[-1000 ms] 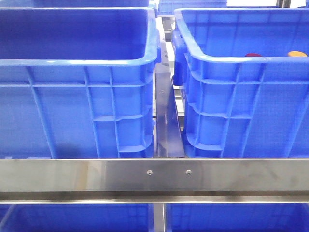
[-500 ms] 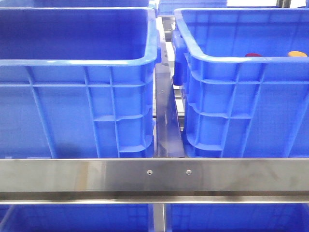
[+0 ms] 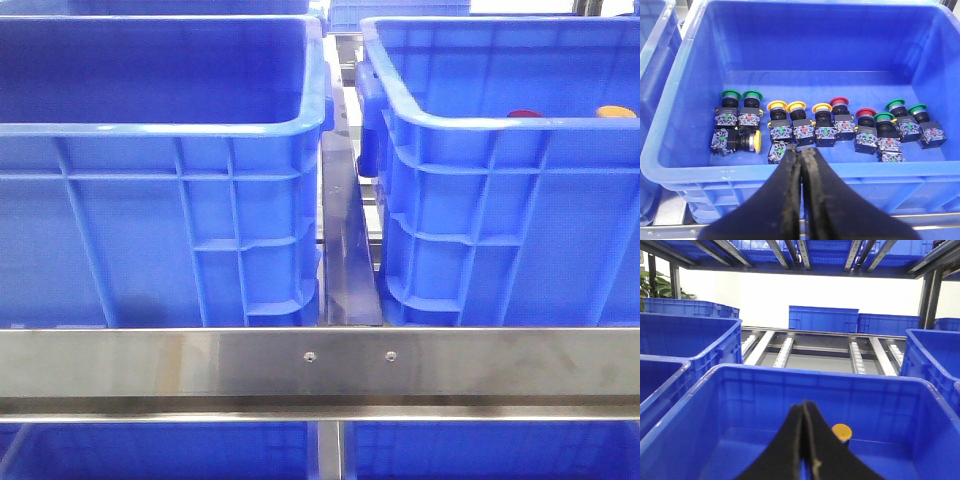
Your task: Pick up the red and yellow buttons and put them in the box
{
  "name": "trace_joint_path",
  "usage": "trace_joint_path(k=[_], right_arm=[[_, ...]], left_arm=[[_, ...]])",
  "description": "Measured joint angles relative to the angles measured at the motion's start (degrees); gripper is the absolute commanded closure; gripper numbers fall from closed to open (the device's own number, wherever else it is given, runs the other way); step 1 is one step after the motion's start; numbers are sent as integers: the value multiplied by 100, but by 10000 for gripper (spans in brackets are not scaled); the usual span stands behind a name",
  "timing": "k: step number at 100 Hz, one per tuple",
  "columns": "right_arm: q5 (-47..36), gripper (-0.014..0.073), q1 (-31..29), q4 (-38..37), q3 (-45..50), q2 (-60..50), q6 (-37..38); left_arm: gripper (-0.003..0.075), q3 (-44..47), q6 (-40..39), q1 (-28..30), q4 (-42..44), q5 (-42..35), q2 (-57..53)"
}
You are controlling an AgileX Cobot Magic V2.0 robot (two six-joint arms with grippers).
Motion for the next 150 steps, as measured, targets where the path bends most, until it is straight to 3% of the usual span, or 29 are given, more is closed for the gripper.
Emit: trace_joint_path(k=[22,37,59,80,117,150], right_arm=[[0,662,0,0,0,0,0],[0,662,0,0,0,0,0],[0,662,0,0,0,0,0],[0,662,0,0,0,0,0],[0,662,0,0,0,0,0],[0,662,0,0,0,0,0]], left_arm=[[739,14,0,0,0,-25,0],[739,252,0,0,40,-534,-78],[739,1160,0,9,268,-1750,-674],[739,2209,0,9,435,-2400,-1471],[739,3501,0,9,456,-2770,-2634],[739,3714,0,9,456,-3451,-2685]])
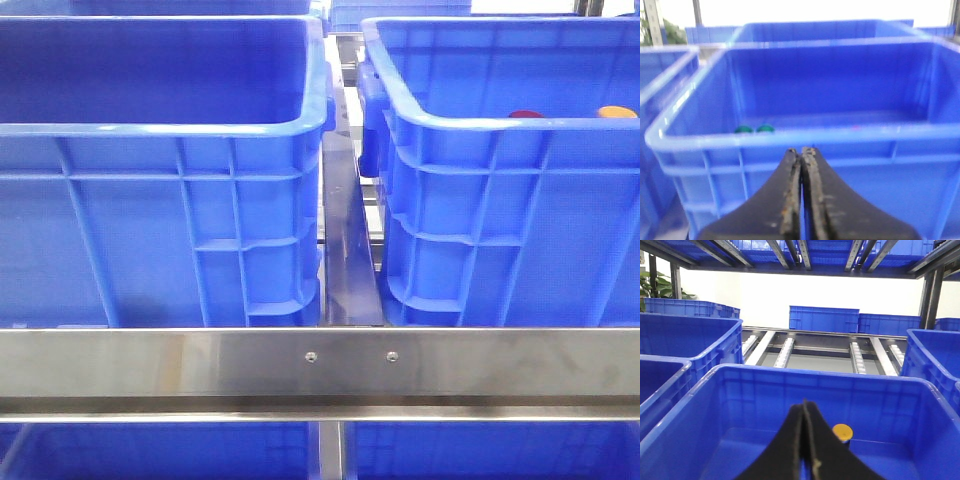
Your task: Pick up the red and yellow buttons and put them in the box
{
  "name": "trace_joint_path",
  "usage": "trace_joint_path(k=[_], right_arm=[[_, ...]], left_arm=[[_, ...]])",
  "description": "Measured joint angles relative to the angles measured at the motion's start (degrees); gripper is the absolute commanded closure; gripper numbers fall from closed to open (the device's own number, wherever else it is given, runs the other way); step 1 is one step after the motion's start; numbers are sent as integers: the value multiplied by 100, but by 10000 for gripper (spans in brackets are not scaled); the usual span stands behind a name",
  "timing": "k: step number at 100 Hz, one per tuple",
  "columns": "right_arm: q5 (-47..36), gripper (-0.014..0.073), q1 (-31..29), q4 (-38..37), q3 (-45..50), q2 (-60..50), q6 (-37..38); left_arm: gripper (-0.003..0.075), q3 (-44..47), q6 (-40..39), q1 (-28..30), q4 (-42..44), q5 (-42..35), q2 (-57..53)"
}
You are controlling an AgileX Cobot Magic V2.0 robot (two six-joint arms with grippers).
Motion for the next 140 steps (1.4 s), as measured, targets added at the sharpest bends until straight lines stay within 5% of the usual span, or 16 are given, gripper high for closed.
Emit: trace_joint_path(k=[140], right_arm=[[0,662,0,0,0,0,0]], left_arm=[[739,0,0,0,24,-184,0]])
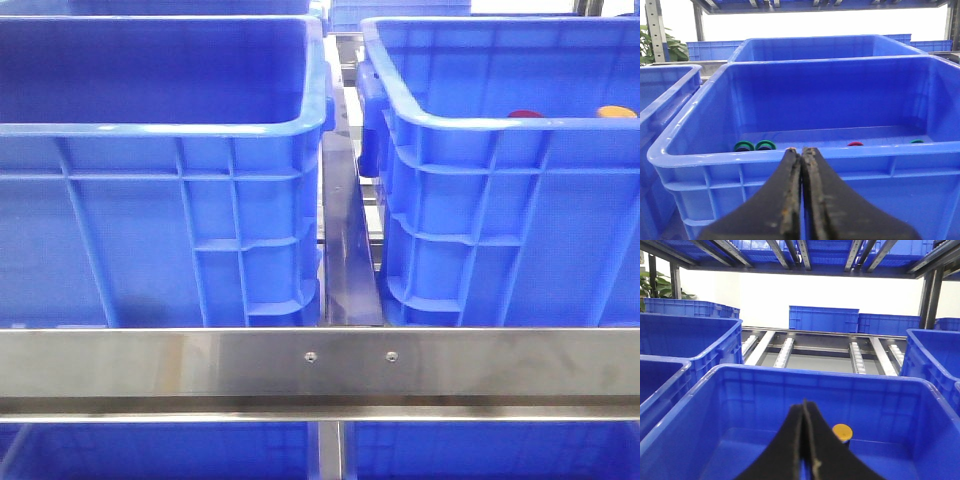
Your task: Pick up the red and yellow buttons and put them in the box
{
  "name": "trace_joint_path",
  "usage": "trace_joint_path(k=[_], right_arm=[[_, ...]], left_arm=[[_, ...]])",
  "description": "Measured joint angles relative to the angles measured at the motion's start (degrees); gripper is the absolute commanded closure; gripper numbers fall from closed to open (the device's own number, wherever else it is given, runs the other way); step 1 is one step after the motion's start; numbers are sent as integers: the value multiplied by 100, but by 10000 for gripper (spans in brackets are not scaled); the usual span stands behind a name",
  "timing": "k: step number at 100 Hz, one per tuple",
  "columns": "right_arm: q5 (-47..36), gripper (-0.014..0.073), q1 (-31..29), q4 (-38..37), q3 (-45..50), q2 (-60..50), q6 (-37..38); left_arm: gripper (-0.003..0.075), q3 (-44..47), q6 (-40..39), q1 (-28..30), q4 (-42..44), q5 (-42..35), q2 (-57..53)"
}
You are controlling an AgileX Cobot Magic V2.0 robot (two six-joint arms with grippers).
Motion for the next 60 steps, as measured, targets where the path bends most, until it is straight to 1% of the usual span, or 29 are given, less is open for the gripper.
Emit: trace_joint_path(k=[19,24,29,34,36,41,43,51,53,58,60], right_arm=[[-25,662,0,0,0,0,112],[71,662,0,-191,0,0,348],[197,662,0,-617,0,0,759],[331,662,0,-1288,0,0,1358],[379,662,0,-1478,0,0,1664],[466,662,0,-2314,0,0,2463],[501,662,0,-2540,0,0,2828],[588,662,0,-3958,0,0,4331],[616,662,0,-4323,0,0,4579],[684,662,0,-5178,0,0,5576],[705,662,0,-5543,0,0,5821]], left_arm=[[739,0,0,0,0,0,0],[739,0,0,0,0,0,0],[739,0,0,0,0,0,0],[739,0,0,0,0,0,0],[739,0,0,0,0,0,0],[739,0,0,0,0,0,0],[739,0,0,0,0,0,0],[739,0,0,0,0,0,0],[739,0,0,0,0,0,0],[739,0,0,0,0,0,0],[739,0,0,0,0,0,0]])
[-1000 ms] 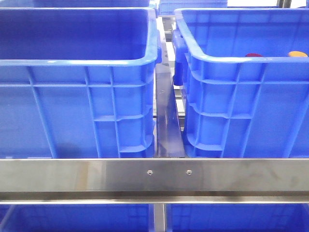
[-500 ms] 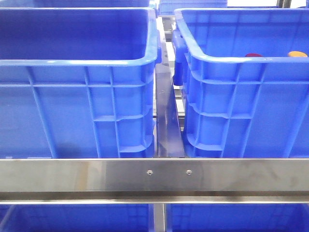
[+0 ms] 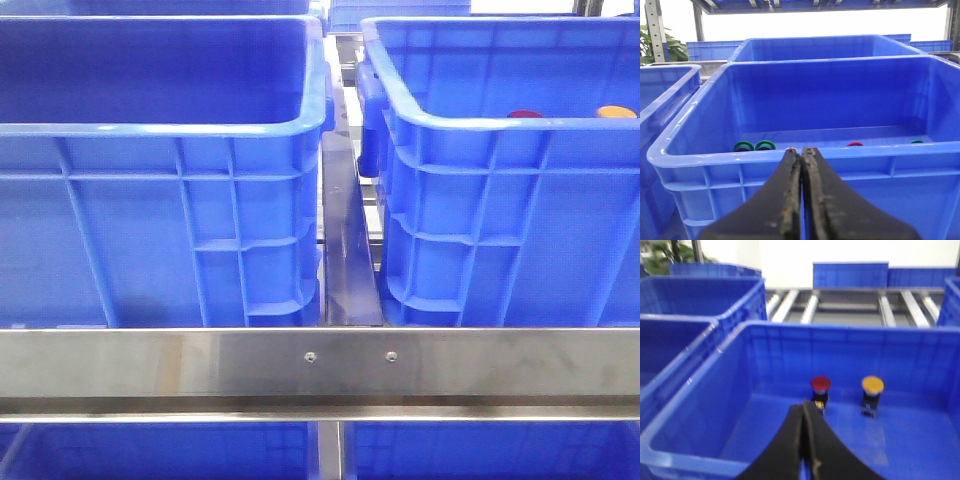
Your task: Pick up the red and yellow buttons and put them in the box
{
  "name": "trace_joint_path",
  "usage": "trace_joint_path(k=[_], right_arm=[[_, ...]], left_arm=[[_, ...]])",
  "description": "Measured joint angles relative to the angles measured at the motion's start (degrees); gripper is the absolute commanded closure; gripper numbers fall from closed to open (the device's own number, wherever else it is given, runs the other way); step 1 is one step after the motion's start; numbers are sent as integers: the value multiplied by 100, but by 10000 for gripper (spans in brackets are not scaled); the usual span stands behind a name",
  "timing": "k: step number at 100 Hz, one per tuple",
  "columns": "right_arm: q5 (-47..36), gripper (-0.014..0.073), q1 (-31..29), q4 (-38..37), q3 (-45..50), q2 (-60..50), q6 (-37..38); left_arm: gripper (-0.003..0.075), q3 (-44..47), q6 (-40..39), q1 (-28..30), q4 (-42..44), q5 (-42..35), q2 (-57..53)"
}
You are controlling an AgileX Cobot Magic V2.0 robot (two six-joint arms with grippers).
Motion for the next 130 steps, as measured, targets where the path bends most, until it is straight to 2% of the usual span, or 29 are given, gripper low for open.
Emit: trace_joint_path(k=[11,19,30,38,55,92,130], right_arm=[[90,662,0,-1820,0,-52,1895],[90,662,0,-2846,0,-163,3114],[-105,662,0,-3894,67,-326,4220],[-353,662,0,-4268,209,-449,4713],[-908,662,0,-4472,725,-898,5024],[-1036,662,170,-4516,1746,-2037,5069],[-1533,662,170,-4516,2329,-2140,5103]], left_arm=[[739,0,0,0,0,0,0],[739,0,0,0,0,0,0],[739,0,0,0,0,0,0],[739,0,0,0,0,0,0],[739,0,0,0,0,0,0],[739,0,0,0,0,0,0],[739,0,0,0,0,-12,0]])
